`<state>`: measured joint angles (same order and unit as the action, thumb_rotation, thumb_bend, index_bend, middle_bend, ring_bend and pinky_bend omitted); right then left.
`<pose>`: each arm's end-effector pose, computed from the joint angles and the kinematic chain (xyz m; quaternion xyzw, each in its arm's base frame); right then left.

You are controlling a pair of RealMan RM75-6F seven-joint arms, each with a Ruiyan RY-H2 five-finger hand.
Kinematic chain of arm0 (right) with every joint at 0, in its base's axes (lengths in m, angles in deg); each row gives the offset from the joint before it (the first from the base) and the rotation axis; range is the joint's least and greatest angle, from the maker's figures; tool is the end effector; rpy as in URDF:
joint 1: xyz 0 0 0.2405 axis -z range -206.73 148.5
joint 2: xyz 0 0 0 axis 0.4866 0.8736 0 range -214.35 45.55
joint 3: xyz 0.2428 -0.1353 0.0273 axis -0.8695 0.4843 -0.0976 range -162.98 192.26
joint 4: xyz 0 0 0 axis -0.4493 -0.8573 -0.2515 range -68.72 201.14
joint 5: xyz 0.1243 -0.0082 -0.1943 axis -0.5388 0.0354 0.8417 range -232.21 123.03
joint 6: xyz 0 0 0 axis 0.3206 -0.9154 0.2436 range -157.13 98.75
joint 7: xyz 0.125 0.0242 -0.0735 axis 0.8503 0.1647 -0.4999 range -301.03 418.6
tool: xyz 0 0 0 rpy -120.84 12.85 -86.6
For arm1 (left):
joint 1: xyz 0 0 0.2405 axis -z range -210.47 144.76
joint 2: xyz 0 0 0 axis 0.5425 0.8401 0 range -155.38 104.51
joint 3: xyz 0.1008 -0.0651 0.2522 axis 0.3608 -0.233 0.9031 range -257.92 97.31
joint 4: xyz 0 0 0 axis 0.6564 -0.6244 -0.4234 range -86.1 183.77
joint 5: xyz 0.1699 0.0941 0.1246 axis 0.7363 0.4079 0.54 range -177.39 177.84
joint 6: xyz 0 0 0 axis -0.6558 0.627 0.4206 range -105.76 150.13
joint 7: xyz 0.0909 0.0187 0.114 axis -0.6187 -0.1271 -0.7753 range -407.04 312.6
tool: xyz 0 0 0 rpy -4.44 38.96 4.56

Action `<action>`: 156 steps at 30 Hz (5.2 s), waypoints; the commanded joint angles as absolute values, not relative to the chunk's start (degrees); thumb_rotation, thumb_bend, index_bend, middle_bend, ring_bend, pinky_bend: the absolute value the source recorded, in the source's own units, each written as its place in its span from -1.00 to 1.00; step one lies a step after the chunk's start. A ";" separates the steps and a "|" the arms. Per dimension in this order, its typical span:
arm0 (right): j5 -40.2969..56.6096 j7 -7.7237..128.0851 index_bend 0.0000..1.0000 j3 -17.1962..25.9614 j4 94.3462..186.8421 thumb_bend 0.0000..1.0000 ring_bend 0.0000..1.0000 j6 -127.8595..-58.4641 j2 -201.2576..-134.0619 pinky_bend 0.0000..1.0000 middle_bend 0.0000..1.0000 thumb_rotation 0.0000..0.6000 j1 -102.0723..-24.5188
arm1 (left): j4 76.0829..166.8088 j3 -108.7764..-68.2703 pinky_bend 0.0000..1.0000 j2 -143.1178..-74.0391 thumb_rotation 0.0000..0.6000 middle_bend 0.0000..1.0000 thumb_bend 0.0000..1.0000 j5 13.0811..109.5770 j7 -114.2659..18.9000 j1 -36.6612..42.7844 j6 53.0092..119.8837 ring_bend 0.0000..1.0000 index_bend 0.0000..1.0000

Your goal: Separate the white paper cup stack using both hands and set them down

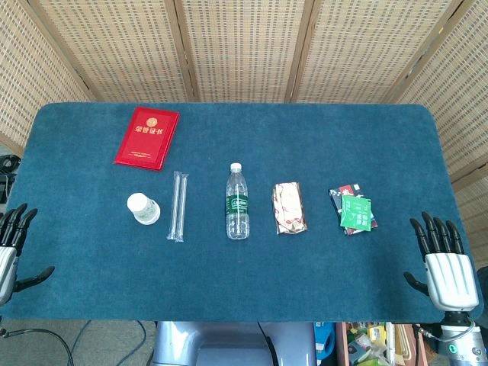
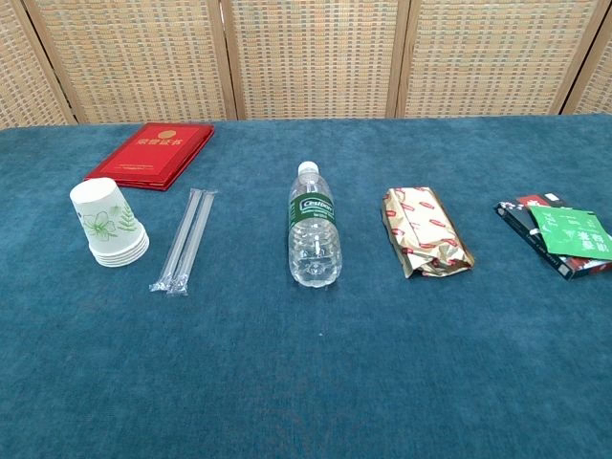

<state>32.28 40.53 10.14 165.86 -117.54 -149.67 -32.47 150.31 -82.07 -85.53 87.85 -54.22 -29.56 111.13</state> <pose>-0.3073 -0.1829 0.1436 0.6087 -0.3174 0.3561 0.6340 -0.3099 0.1719 0.1642 -0.5959 -0.3656 -0.3906 0.5989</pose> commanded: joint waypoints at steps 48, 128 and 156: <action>23.43 40.50 -1.00 8.17 163.03 -1.00 -1.00 -112.86 -150.86 -1.00 -1.00 1.00 -34.07 | 116.46 -87.22 -0.28 -107.43 1.00 -0.34 -0.81 85.73 -56.35 3.49 76.67 -0.31 -0.38; 57.27 68.27 -0.18 8.05 122.57 -0.47 -0.83 -119.94 -164.82 -0.85 -0.61 1.00 -69.93 | 115.85 -101.72 -0.07 -122.24 1.00 -0.03 -0.58 74.61 25.33 26.35 54.85 -0.04 -0.03; 56.33 67.41 0.14 9.91 121.29 -0.30 -0.83 -119.05 -168.64 -0.77 -0.64 1.00 -75.16 | 113.27 -104.00 -0.07 -126.62 1.00 -0.03 -0.55 71.35 19.23 28.77 51.17 -0.04 -0.03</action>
<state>56.35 67.42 9.86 121.34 -119.00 -168.59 -75.13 113.28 -103.99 -126.61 71.34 19.23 28.78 51.18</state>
